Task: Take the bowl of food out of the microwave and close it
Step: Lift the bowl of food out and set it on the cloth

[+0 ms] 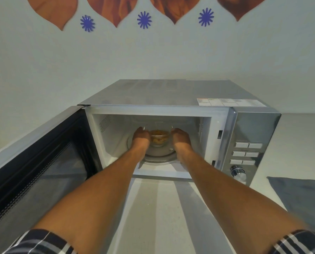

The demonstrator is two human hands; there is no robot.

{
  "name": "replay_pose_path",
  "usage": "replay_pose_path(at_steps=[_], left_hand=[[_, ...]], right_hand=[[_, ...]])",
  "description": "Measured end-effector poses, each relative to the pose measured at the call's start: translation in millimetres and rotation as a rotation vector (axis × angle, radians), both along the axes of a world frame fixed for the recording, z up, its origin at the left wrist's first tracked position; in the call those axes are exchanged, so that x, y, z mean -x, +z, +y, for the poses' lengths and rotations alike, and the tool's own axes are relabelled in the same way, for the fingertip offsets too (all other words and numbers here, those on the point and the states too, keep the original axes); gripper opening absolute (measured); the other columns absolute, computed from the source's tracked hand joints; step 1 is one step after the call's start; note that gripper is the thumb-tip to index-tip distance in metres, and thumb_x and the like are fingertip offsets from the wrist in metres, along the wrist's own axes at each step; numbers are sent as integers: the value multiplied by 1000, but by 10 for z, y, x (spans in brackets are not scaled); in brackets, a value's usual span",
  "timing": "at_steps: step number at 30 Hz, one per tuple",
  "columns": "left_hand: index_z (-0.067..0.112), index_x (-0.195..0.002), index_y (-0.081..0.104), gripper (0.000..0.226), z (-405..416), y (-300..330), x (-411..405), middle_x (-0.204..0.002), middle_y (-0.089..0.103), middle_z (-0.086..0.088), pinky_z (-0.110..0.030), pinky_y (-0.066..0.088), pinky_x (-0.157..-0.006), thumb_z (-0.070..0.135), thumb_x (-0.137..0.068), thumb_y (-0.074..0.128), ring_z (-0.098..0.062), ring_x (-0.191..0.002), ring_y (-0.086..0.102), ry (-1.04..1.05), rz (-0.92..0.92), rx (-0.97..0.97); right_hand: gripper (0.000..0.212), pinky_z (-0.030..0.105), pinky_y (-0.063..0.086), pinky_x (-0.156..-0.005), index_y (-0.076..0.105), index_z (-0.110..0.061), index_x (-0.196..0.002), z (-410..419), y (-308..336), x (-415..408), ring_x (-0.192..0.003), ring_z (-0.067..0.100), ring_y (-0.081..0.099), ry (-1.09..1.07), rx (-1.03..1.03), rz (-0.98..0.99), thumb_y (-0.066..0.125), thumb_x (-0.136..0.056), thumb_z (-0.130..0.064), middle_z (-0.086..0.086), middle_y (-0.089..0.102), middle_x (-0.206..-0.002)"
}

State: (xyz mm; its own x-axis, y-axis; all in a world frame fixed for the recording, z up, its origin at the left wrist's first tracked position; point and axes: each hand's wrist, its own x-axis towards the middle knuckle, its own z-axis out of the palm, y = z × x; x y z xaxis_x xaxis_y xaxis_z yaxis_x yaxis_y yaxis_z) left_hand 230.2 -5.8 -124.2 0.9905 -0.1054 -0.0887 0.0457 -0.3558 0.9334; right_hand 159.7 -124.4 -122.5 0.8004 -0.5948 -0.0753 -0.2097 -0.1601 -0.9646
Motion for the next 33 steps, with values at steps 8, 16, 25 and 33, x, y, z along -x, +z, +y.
replay_pose_path(at_steps=[8,16,25,33], left_hand=[[-3,-129,60,39,-47,-68,-77,-133,61,-25,-38,48,-101,12,-102,36,-39,-122,57,31,33,47],[5,-128,62,37,2,-16,159,-114,66,-14,-34,53,-80,19,-103,39,-25,-93,64,84,77,251],[17,-115,65,27,163,62,870,-105,68,-6,-43,53,-101,15,-99,44,-23,-98,62,196,160,607],[20,-139,57,41,250,-7,1815,-133,63,-5,-46,52,-103,10,-101,47,-26,-117,64,181,56,651]], right_hand=[[34,29,42,-77,67,-7,-114,50,-52,-88,-90,26,59,16,19,10,39,-95,-13,16,68,-117],[30,42,54,-96,67,-9,-111,92,-51,-1,-100,31,66,26,-75,-28,43,-95,-16,17,70,-112],[23,33,55,-88,67,-22,-100,274,11,655,-97,21,65,47,-266,-191,45,-100,-16,-2,69,-94],[45,43,41,-112,44,-21,-145,377,-105,1624,-126,22,57,18,-289,-231,47,-101,-27,-3,55,-140]])
